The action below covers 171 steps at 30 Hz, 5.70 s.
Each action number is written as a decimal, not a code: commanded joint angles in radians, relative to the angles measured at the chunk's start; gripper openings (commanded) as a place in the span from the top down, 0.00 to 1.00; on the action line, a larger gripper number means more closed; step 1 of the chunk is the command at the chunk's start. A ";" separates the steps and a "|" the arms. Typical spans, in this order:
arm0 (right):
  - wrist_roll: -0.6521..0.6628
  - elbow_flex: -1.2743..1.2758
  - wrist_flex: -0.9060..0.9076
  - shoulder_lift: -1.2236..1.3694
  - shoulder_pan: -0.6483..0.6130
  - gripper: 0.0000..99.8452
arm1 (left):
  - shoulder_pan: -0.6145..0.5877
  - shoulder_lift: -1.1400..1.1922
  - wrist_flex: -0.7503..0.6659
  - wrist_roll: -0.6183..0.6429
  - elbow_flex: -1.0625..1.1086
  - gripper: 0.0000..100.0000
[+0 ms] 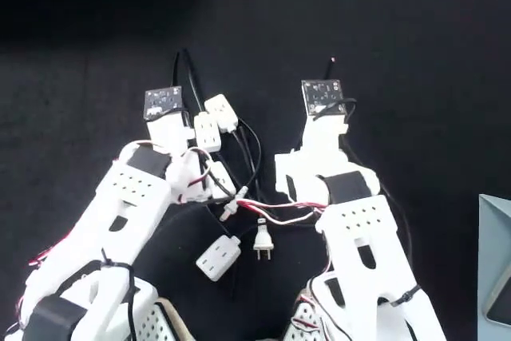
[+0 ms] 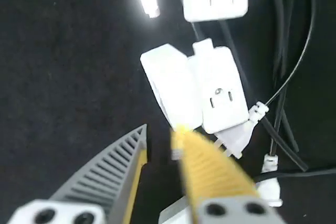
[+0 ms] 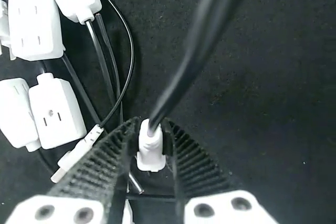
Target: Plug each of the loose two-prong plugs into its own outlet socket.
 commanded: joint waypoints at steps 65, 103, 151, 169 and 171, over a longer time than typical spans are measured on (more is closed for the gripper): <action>-0.008 0.007 -0.015 0.001 0.011 0.99 | -0.088 0.178 -0.199 -0.054 -0.015 0.70; -0.008 0.008 -0.015 0.002 0.011 0.99 | -0.400 0.126 -0.044 -0.055 -0.317 0.97; -0.002 0.008 -0.015 0.002 0.011 0.99 | -0.197 -0.178 -0.092 -1.080 0.136 0.94; 0.000 0.018 -0.017 0.002 0.011 0.99 | -0.278 -0.189 0.126 -1.126 -0.001 0.80; 0.000 0.018 -0.017 0.002 0.011 0.99 | -0.277 -0.189 0.109 -1.135 0.044 0.80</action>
